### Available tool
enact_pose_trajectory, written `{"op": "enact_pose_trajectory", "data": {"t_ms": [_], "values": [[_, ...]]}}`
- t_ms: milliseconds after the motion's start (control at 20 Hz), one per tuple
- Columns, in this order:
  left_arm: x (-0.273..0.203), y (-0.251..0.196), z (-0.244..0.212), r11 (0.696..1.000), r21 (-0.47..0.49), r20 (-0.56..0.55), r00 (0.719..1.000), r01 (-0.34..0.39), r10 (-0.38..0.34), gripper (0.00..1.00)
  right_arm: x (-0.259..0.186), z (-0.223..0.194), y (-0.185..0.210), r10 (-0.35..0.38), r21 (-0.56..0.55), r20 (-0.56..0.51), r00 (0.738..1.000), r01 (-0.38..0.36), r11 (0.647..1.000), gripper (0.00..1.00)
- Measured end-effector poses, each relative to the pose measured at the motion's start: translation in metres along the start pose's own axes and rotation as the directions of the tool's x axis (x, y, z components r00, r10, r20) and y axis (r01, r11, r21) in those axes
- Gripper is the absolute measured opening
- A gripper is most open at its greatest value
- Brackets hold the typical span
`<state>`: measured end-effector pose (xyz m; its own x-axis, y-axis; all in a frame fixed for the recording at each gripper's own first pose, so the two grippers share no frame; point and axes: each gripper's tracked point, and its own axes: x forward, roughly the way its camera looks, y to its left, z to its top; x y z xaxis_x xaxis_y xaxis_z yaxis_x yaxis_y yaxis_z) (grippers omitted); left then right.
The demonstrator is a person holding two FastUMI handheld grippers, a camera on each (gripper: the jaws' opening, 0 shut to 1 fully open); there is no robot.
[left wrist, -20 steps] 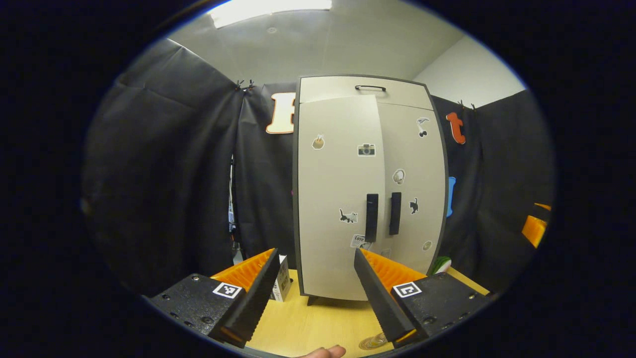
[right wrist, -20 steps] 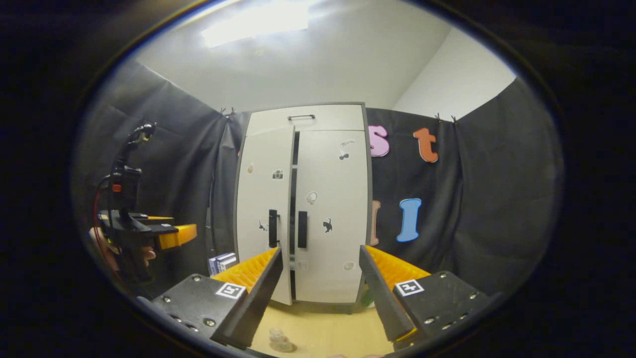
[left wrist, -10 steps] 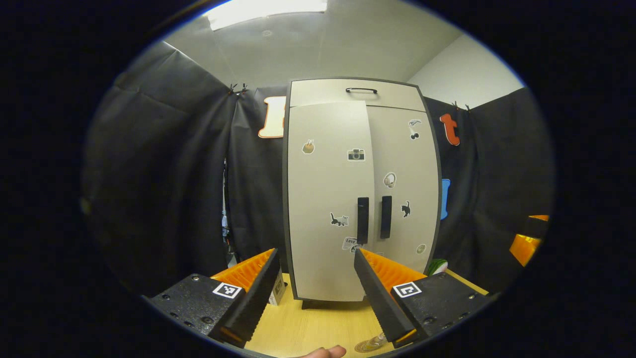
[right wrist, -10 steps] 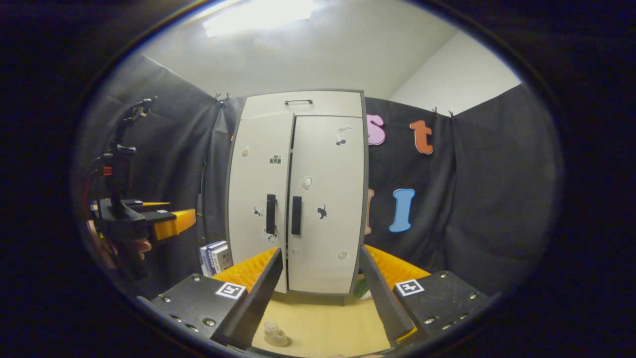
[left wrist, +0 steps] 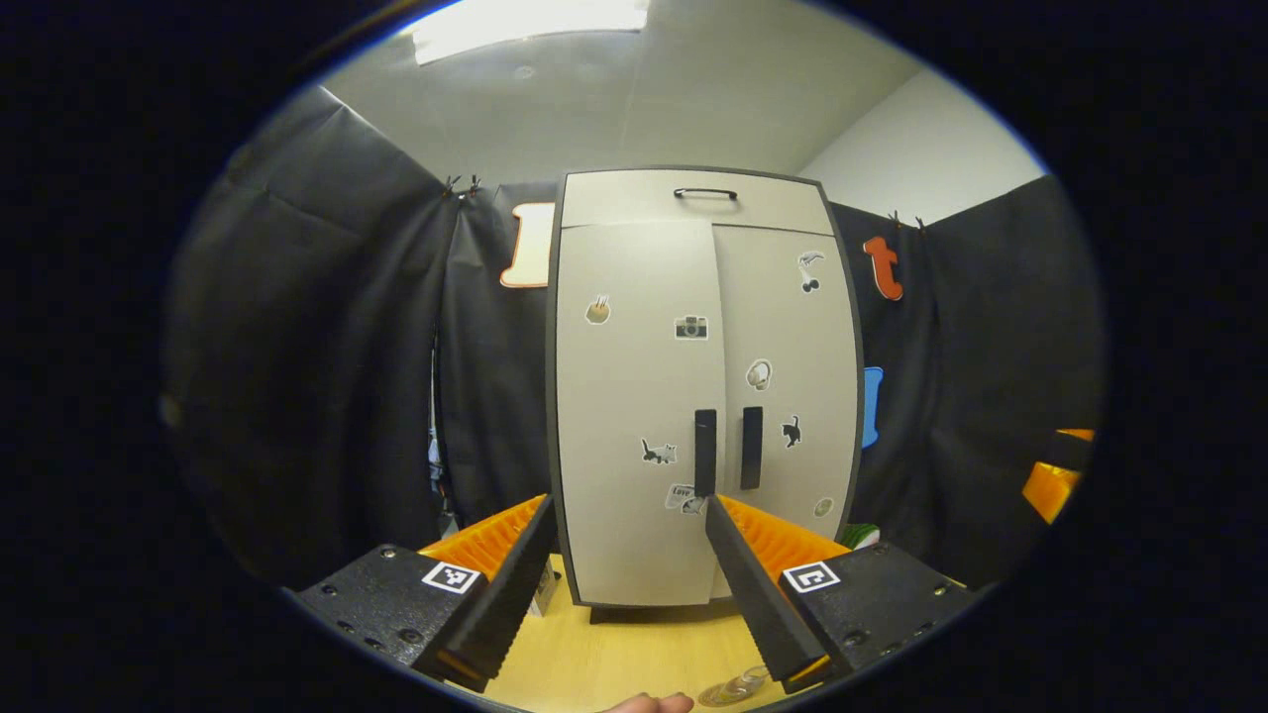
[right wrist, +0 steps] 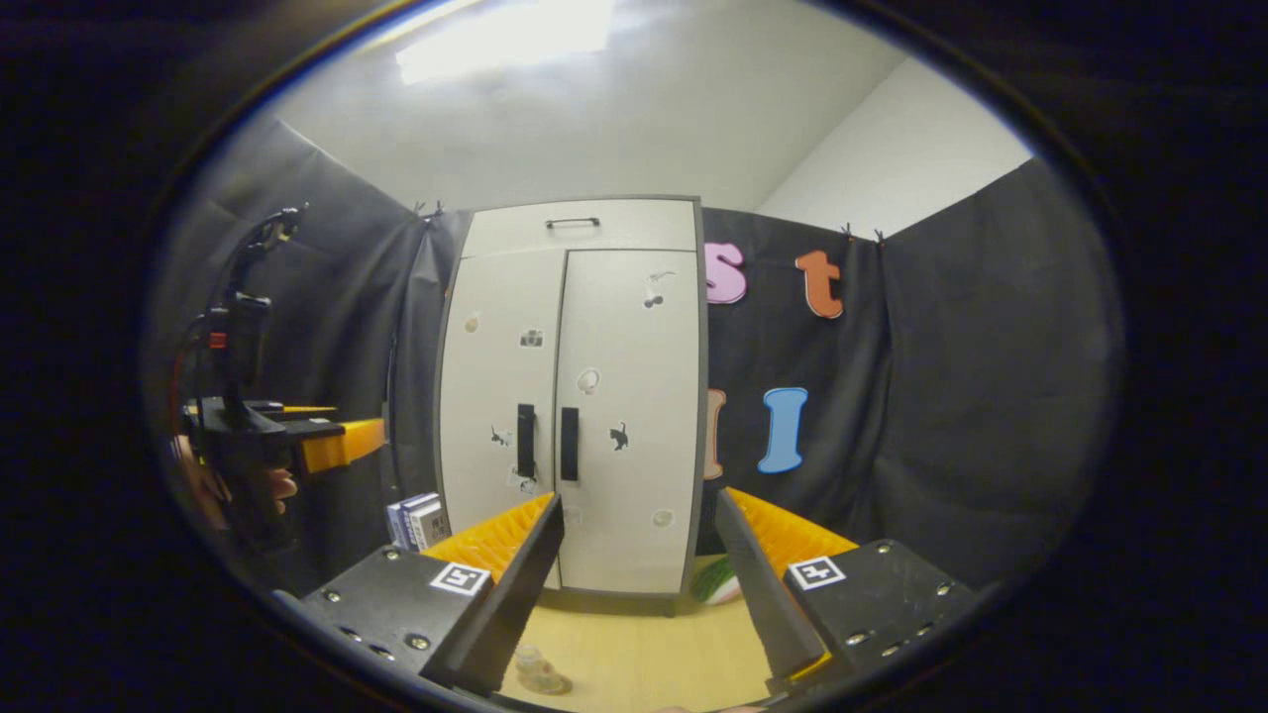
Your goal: Grasp the bottle in the cabinet with the left hand and place it on the coaster, then close the right door with the right hand and the left door with the left hand.
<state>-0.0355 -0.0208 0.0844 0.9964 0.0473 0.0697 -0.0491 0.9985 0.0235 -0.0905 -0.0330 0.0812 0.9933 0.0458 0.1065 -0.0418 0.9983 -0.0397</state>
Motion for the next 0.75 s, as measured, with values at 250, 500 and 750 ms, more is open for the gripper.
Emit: {"op": "enact_pose_trajectory", "data": {"t_ms": [250,500,750], "values": [[-0.002,-0.015,0.003,0.999,-0.021,0.003,0.999,0.041,-0.04,0.95,-0.002,-0.006,0.0,-0.001,0.008,-0.007,1.0,0.001,1.0,0.94],[-0.005,-0.016,0.002,0.999,-0.026,-0.002,0.999,0.033,-0.033,0.95,-0.007,-0.004,0.001,0.015,0.001,-0.001,1.0,-0.015,1.0,0.94],[-0.006,-0.016,-0.006,1.0,-0.023,-0.03,0.999,0.022,-0.022,0.94,-0.014,0.007,-0.011,0.004,0.009,0.036,0.999,-0.005,1.0,0.91]]}}
